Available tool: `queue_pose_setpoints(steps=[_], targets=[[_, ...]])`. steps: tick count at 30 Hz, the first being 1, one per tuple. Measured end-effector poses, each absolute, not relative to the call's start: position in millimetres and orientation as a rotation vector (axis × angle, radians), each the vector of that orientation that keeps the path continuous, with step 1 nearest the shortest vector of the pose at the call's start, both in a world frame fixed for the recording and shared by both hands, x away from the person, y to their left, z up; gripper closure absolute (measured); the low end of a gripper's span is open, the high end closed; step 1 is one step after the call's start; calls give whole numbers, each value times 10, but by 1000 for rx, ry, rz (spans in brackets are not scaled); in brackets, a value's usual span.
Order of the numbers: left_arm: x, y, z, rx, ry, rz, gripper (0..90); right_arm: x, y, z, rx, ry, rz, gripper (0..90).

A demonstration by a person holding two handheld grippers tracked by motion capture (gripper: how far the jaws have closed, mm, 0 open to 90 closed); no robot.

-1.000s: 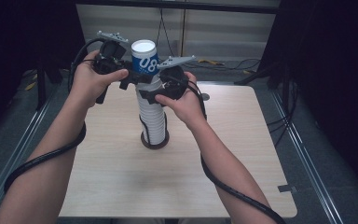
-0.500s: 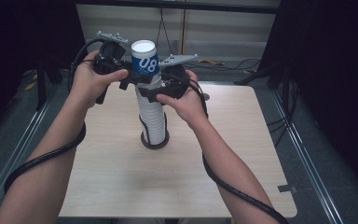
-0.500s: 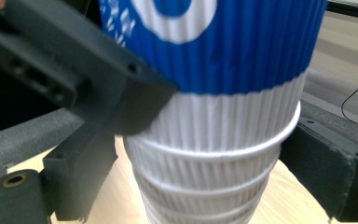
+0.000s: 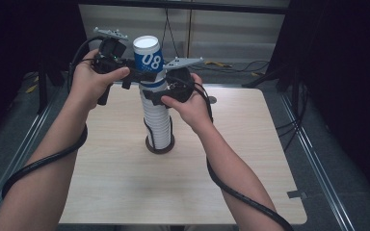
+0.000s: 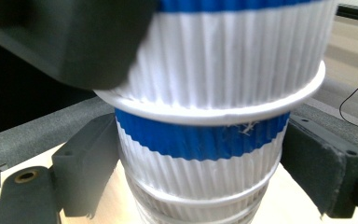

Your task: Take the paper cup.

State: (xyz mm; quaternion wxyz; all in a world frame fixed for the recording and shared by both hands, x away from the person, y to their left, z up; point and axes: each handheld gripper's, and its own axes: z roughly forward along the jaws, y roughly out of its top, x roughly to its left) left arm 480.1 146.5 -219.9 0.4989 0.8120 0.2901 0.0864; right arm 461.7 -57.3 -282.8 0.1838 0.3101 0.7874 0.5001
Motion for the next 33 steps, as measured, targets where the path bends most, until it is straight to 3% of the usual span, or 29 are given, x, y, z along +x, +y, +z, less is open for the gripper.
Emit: queue_pose_setpoints(steps=[33], targets=[[4779, 1532, -1967, 1920, 716, 224, 220, 4602, -581, -2867, 876, 2193, 1436, 136]])
